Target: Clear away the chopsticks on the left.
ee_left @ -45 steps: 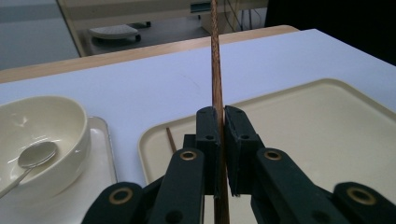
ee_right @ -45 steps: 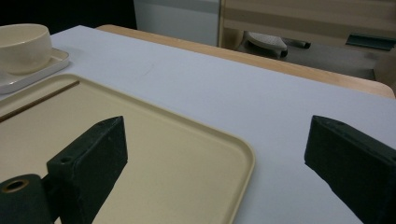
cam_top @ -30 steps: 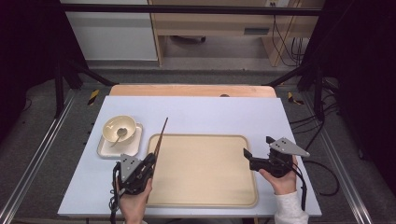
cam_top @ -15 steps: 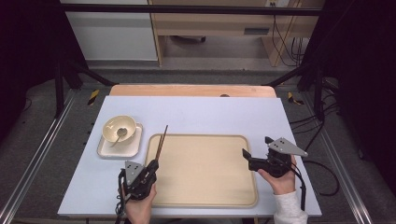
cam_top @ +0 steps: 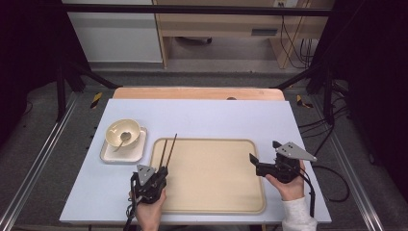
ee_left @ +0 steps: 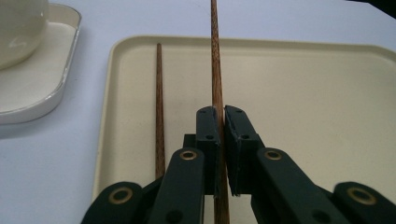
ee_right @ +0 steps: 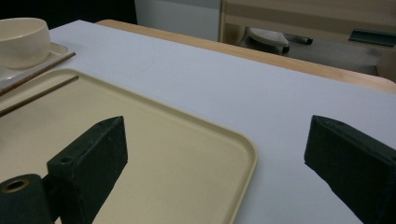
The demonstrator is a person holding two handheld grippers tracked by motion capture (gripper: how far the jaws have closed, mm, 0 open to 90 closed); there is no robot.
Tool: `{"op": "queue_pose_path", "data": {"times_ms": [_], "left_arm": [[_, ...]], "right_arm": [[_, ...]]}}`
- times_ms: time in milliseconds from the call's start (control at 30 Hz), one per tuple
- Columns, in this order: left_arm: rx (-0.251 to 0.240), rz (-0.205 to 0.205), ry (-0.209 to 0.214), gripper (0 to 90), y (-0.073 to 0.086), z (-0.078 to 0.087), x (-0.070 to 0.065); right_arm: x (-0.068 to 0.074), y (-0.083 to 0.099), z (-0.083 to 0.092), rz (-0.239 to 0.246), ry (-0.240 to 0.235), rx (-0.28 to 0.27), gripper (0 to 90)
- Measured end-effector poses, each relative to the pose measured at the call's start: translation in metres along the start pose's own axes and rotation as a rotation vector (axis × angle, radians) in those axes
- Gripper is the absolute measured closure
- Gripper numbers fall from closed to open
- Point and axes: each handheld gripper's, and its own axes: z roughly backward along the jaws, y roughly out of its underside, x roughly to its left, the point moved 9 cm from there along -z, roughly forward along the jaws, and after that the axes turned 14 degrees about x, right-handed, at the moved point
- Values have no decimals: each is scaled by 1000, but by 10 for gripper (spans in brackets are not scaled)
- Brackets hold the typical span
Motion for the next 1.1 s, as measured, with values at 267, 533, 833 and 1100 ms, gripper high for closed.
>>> {"op": "queue_pose_path", "data": {"times_ms": [267, 533, 833, 1100], "left_arm": [[28, 11, -11, 847, 4, -7, 3], [89, -4, -47, 846, 9, -12, 6], [127, -14, -78, 845, 13, -15, 9], [155, -14, -59, 830, 14, -16, 10]], "right_arm": [[0, 0, 0, 5, 0, 2, 63], [0, 0, 0, 1, -1, 1, 63], [0, 0, 0, 4, -1, 1, 63], [1, 0, -1, 10, 0, 4, 63]]}}
